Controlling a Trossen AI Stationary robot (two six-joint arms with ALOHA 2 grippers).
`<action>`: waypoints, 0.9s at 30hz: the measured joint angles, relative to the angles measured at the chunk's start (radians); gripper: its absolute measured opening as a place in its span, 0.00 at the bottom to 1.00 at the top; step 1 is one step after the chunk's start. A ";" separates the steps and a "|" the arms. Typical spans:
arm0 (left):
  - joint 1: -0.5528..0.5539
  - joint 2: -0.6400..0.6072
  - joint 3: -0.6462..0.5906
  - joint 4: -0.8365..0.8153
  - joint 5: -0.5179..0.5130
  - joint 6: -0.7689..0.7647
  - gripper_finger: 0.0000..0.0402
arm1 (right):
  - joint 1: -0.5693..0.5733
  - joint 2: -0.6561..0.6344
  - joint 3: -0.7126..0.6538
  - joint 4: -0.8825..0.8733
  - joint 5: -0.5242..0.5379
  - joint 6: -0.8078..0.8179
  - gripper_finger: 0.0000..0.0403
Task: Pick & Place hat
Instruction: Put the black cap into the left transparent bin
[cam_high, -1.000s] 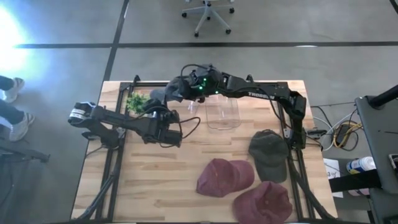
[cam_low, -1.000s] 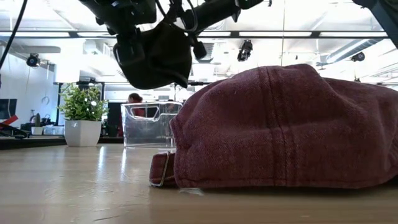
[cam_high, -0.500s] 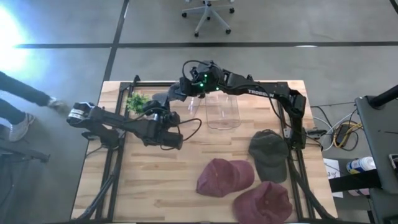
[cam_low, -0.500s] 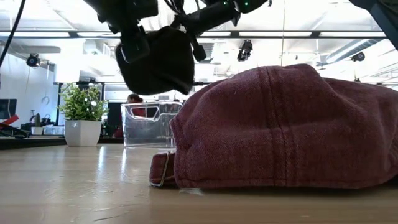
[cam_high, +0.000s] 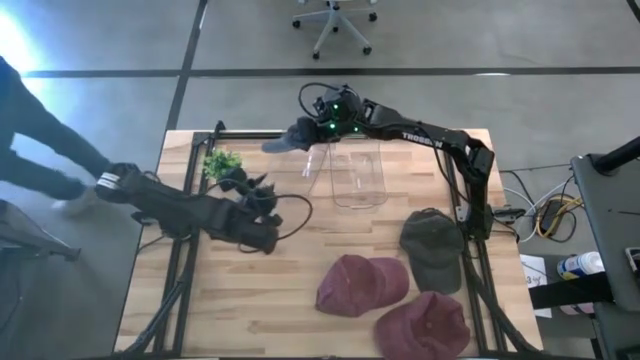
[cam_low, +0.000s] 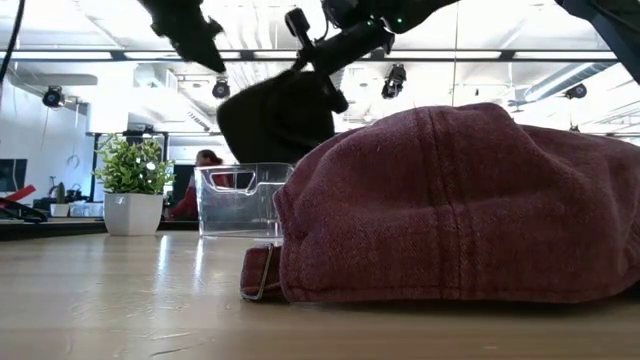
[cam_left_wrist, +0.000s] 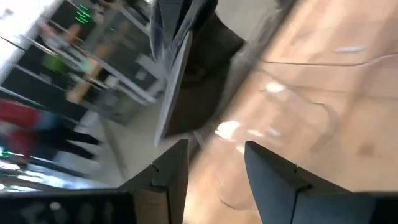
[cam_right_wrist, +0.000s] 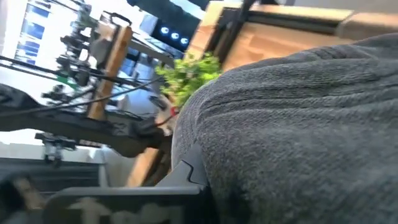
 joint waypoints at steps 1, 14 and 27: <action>-0.013 -0.018 0.000 -0.023 0.026 -0.047 0.38 | -0.005 0.000 0.000 -0.004 -0.002 -0.020 0.03; -0.064 -0.190 -0.113 -0.236 0.207 -0.616 0.38 | -0.052 0.088 0.000 -0.010 -0.276 -0.385 0.03; -0.068 -0.208 -0.160 -0.242 0.344 -0.722 0.38 | -0.115 0.204 0.061 -0.127 -0.398 -0.735 0.03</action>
